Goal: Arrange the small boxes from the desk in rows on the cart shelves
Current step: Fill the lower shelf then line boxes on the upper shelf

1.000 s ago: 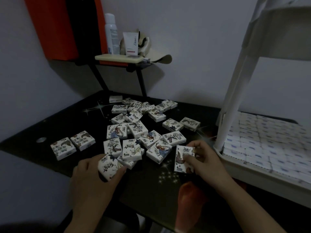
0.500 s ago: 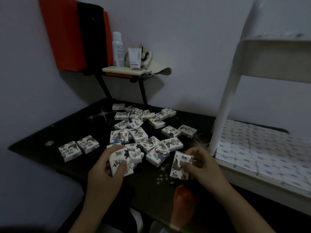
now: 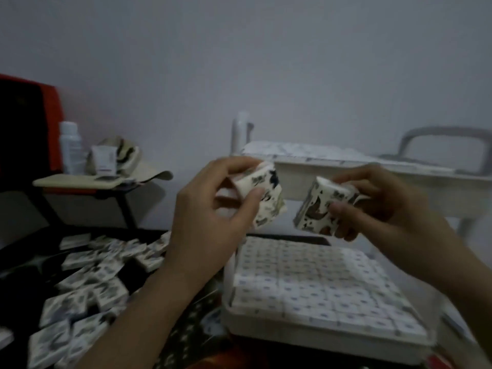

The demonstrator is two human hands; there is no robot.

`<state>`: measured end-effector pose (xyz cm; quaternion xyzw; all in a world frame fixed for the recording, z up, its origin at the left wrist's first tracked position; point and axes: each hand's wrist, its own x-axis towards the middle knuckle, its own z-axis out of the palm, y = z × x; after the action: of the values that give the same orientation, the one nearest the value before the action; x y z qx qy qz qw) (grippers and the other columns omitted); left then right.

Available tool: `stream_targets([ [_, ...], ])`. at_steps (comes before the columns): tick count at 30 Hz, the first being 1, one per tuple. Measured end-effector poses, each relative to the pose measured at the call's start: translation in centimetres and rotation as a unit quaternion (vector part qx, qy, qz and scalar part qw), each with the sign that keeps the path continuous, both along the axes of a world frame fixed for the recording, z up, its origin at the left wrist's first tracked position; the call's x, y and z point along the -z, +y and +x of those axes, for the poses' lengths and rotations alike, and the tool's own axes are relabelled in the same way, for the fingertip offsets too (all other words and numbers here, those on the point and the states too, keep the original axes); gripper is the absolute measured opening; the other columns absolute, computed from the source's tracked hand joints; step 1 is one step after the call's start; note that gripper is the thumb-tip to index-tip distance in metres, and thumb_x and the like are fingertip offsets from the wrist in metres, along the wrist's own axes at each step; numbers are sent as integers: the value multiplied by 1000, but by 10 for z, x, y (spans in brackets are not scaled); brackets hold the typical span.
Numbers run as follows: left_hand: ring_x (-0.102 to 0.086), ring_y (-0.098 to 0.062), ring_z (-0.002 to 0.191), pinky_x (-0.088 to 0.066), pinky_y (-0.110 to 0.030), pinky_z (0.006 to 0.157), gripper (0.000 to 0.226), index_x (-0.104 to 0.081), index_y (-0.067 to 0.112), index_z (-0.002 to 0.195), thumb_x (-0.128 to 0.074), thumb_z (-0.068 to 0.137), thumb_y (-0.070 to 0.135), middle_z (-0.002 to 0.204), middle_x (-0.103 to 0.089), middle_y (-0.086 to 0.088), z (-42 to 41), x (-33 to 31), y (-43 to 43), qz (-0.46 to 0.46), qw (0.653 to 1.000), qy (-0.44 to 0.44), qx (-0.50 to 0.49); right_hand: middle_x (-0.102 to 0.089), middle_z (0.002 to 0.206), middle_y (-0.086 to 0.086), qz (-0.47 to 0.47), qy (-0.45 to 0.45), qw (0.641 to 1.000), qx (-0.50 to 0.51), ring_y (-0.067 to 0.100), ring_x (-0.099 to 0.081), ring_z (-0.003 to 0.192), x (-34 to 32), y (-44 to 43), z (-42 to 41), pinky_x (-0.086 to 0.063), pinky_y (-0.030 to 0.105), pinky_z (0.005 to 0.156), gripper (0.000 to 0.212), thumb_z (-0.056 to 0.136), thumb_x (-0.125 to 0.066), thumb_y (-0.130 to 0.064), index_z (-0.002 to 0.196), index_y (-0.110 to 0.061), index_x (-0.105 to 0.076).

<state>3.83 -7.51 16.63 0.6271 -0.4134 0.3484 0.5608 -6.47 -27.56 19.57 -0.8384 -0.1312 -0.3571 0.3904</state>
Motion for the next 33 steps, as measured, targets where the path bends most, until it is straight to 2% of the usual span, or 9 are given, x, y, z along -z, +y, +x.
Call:
stream_targets([
  [5, -66, -9, 92, -56, -24, 74, 23, -67, 18, 107, -69, 84, 18, 104, -68, 10, 14, -67, -55, 52, 994, -71, 60, -69, 97, -1, -28, -113, 989, 90, 16, -70, 65, -56, -48, -15, -57, 28, 56, 17, 80, -67, -25, 97, -26, -61],
  [10, -61, 3, 88, -40, -6, 66, 24, -66, 25, 106, -71, 84, 19, 100, -68, 17, 40, -118, -101, 120, 989, -72, 48, -65, 104, -8, -101, -136, 952, 255, 8, -63, 88, -93, -109, 3, -57, 39, 69, 22, 85, -71, -24, 102, -31, -59],
  [13, -59, 3, 90, -42, -5, 67, 29, -63, 29, 111, -70, 84, 22, 103, -66, 14, 54, -132, -131, 171, 984, -49, 31, -65, 104, -3, -111, -75, 941, 310, 11, -62, 88, -105, -138, 26, -52, 31, 70, 22, 86, -70, -20, 103, -27, -57],
  [16, -59, -1, 94, -51, -19, 80, 32, -60, 28, 115, -67, 85, 19, 103, -63, 14, 64, -140, -157, 215, 976, -41, 15, -67, 105, 0, -177, 16, 919, 351, 18, -61, 89, -109, -154, 44, -46, 28, 71, 19, 87, -69, -21, 101, -26, -57],
  [18, -60, -7, 97, -53, -29, 87, 33, -60, 27, 115, -65, 84, 16, 104, -63, 12, 68, -145, -172, 236, 971, -40, 11, -67, 106, -1, -233, 90, 899, 360, 18, -61, 89, -111, -157, 48, -46, 29, 73, 18, 88, -68, -21, 100, -27, -56],
  [20, -60, -11, 102, -52, -33, 90, 34, -59, 27, 117, -64, 84, 15, 109, -64, 8, 69, -150, -182, 254, 966, -39, 7, -66, 107, -3, -259, 140, 891, 346, 16, -60, 92, -115, -157, 47, -46, 28, 76, 19, 89, -66, -19, 99, -30, -55],
  [24, -58, -12, 102, -52, -30, 88, 33, -59, 25, 116, -66, 84, 16, 110, -63, 5, 72, -159, -202, 280, 959, -40, 0, -65, 102, -8, -246, 201, 903, 289, 10, -62, 89, -120, -156, 38, -55, 30, 80, 19, 91, -64, -20, 94, -36, -54],
  [29, -59, -7, 92, -49, -20, 75, 34, -60, 26, 114, -74, 83, 24, 105, -62, 7, 76, -163, -226, 316, 948, -16, 24, -64, 100, -8, -213, 254, 913, 236, 11, -68, 82, -114, -153, 39, -59, 30, 79, 16, 95, -59, -19, 92, -35, -57],
  [33, -61, -4, 89, -50, -19, 74, 38, -60, 26, 113, -78, 80, 28, 102, -64, 7, 76, -161, -239, 329, 943, 8, 56, -64, 103, -15, -299, 265, 879, 259, 6, -61, 93, -103, -155, 47, -50, 22, 83, 15, 96, -55, -26, 103, -40, -58],
])
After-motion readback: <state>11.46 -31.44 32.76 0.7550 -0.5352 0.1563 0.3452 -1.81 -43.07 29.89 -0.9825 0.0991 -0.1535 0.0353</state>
